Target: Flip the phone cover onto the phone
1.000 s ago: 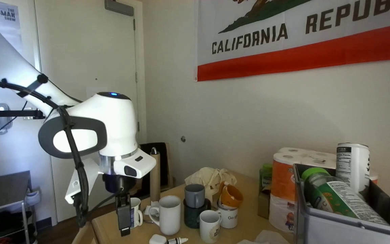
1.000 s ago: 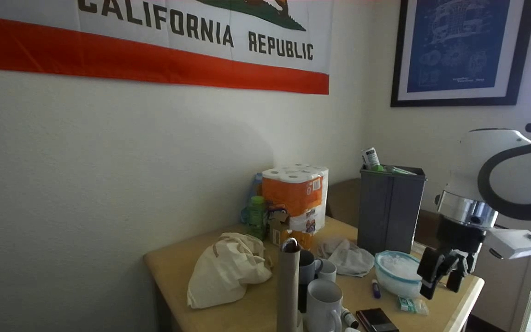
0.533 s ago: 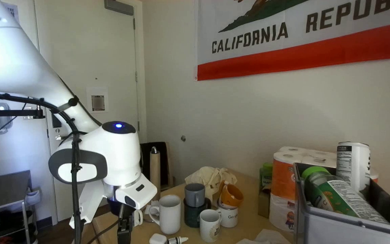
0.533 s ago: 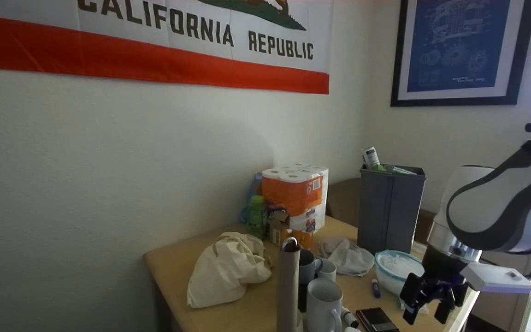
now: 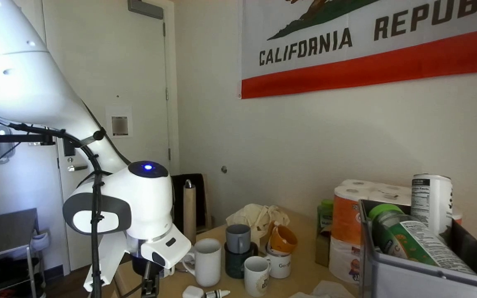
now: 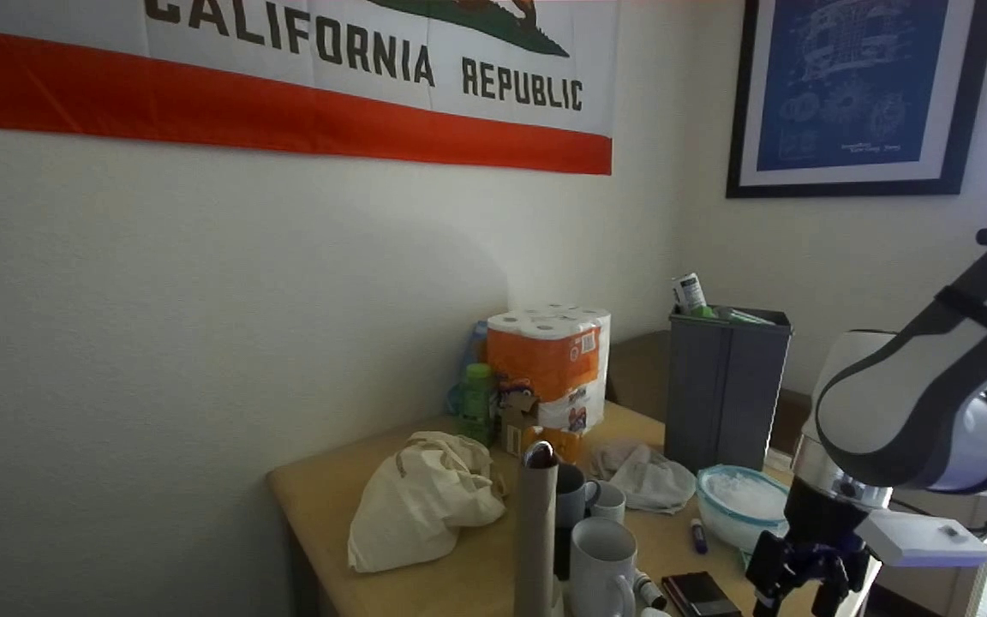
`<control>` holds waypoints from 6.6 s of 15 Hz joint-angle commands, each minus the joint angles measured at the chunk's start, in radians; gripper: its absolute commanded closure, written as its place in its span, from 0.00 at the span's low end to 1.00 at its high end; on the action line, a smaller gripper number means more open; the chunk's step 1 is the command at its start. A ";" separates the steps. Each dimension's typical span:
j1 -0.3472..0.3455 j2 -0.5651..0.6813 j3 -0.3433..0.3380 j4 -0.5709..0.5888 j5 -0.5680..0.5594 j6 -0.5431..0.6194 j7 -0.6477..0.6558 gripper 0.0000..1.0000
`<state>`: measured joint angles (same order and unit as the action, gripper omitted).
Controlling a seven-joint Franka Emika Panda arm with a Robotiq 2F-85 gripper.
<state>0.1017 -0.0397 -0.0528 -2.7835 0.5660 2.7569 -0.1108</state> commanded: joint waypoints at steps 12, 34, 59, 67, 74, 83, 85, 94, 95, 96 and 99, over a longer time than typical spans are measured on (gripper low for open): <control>0.024 0.271 0.053 0.046 0.618 -0.017 -0.334 0.00; 0.094 0.356 0.070 0.153 1.178 0.134 -0.818 0.00; 0.053 0.243 -0.010 0.142 1.160 0.086 -0.810 0.00; 0.046 0.338 0.000 0.108 1.024 -0.032 -0.622 0.00; 0.023 0.368 -0.009 0.115 1.073 -0.147 -0.650 0.00; -0.008 0.347 -0.014 0.144 1.163 -0.153 -0.736 0.00; -0.018 0.349 -0.015 0.148 1.168 -0.174 -0.746 0.00; -0.111 0.346 -0.042 0.133 1.148 -0.398 -0.781 0.00; -0.116 0.344 -0.046 0.133 1.147 -0.415 -0.783 0.00; -0.121 0.345 -0.050 0.133 1.148 -0.431 -0.789 0.00; -0.131 0.345 -0.062 0.132 1.147 -0.468 -0.799 0.00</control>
<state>-0.0099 0.3342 -0.1015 -2.6378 1.7083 2.3395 -0.8790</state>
